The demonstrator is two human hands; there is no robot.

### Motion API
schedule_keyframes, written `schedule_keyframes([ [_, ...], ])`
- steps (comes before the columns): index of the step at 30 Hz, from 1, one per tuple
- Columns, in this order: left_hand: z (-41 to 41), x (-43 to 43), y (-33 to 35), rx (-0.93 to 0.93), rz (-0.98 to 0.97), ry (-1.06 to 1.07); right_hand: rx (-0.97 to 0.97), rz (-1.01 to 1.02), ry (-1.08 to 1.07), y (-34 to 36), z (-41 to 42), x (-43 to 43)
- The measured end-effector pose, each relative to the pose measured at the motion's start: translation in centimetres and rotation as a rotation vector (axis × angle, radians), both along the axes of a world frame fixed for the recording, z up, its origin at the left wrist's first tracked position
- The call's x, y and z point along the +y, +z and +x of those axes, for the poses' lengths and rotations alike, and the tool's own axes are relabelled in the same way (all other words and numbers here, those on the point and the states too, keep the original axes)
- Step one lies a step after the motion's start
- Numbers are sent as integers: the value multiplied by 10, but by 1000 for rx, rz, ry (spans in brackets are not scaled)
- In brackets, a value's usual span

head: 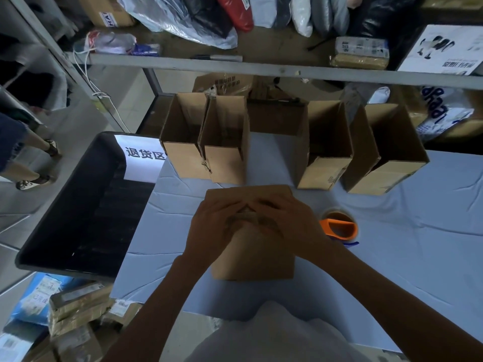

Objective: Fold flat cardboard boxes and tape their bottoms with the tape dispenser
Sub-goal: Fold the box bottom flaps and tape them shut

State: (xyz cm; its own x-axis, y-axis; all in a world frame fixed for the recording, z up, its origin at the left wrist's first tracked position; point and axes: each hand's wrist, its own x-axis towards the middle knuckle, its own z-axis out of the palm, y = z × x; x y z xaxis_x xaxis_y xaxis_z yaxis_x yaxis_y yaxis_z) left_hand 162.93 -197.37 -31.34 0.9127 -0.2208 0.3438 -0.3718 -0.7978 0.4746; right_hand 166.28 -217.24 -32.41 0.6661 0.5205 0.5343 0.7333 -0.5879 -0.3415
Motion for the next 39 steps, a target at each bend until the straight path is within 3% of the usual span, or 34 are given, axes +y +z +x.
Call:
schedule_keyframes([
  [3, 3, 7, -1, -25, 4, -38, 126, -55, 22, -1, -4, -16],
  [9, -1, -7, 1, -110, 7, 4, 256, 72, 30, 3, -14, -18],
  [12, 4, -10, 5, -85, 8, -2, 332, 164, -43, 1, -12, -18],
  [15, 10, 1, 27, -33, -130, 115, 390, 322, -73, 17, -7, -18],
  [19, 16, 15, 55, 304, -518, 272, 566, 501, -239, 51, 9, -24],
  [21, 26, 13, 58, 513, -478, 281, 689, 521, -281, 60, 20, -28],
  [24, 38, 1, 64, 688, -547, 321, 707, 426, -313, 61, 31, -28],
  [25, 39, -3, 67, 700, -601, 306, 660, 334, -338, 60, 32, -28],
  [28, 43, -5, 71, 707, -515, 262, 461, 75, -324, 52, 27, -31],
  [34, 49, -19, 78, 796, -561, 354, 444, -29, -259, 69, 11, -26],
  [37, 58, -23, 83, 864, -698, 504, 515, -56, 26, 81, -12, -24],
  [39, 62, -23, 84, 954, -760, 542, 486, -178, 175, 84, -21, -26],
])
